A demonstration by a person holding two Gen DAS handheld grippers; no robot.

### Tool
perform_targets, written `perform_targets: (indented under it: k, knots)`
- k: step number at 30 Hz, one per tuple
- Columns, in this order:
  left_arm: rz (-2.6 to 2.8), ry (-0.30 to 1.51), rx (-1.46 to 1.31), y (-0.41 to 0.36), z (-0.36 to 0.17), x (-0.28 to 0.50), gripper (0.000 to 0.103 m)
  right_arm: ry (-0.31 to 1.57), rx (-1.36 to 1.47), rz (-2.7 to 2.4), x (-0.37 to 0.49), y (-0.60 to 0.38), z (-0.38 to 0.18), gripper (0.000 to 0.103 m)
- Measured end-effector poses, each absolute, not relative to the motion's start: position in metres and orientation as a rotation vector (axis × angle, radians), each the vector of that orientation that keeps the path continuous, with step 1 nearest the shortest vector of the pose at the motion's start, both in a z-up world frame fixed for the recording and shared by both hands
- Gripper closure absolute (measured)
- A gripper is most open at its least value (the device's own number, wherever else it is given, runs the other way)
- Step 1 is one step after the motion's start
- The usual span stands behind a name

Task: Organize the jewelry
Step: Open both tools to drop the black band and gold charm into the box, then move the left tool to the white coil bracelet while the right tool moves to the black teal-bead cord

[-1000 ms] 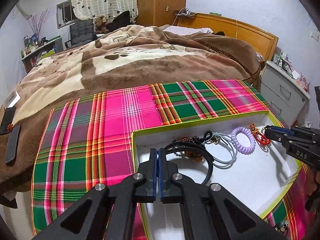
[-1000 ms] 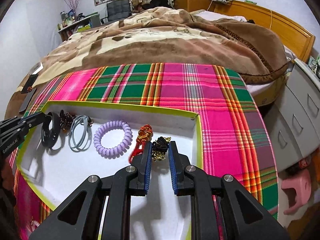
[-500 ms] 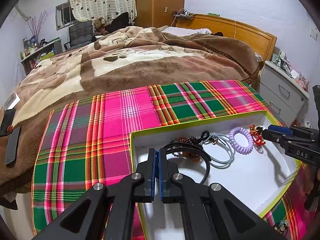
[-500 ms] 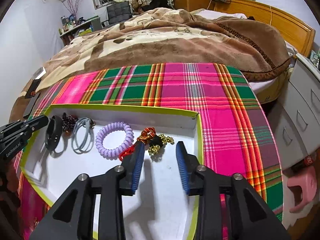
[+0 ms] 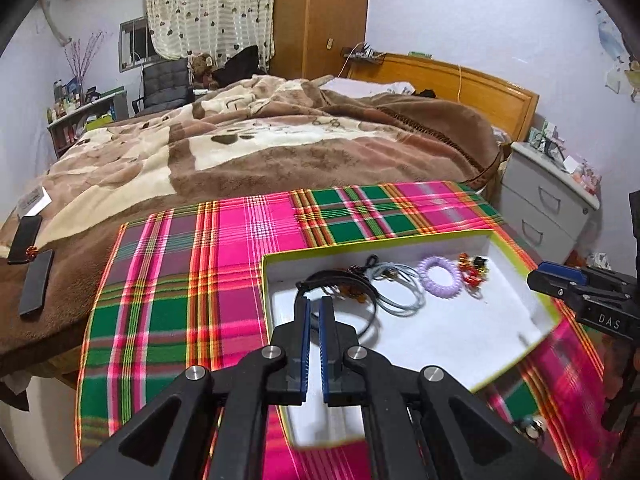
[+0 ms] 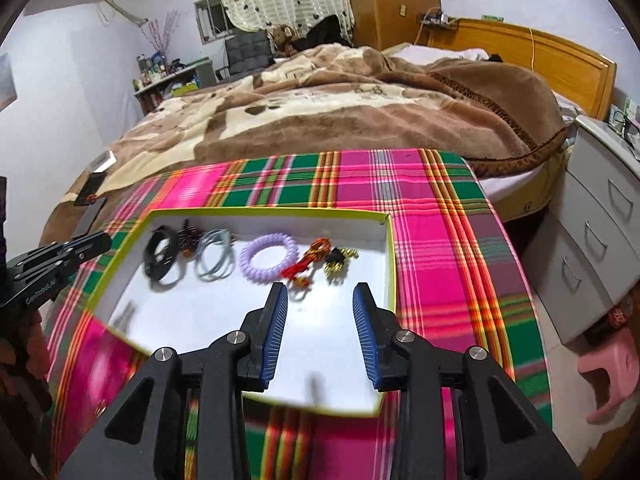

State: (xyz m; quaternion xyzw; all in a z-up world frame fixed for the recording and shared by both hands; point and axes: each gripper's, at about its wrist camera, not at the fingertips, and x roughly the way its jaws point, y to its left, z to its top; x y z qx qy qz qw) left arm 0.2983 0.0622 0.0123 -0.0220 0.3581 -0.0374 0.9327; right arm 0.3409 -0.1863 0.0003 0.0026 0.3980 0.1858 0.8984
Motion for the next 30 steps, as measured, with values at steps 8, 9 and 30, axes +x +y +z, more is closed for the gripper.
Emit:
perform_targets:
  k: [8,9,30]
  knots:
    - [-0.113,0.679,-0.046,0.048,0.027,0.238,0.1,0.751,-0.002,0.419,0.278,-0.188,0.019,0.068]
    - [-0.117,0.678,-0.042,0.046,0.028,0.232,0.1,0.747,-0.003,0.42,0.272,-0.189,0.02,0.068]
    - [-0.174,0.683,-0.019,0.019,0.013,0.128,0.1,0.766,0.049,0.445,0.168,-0.199,0.002,0.068]
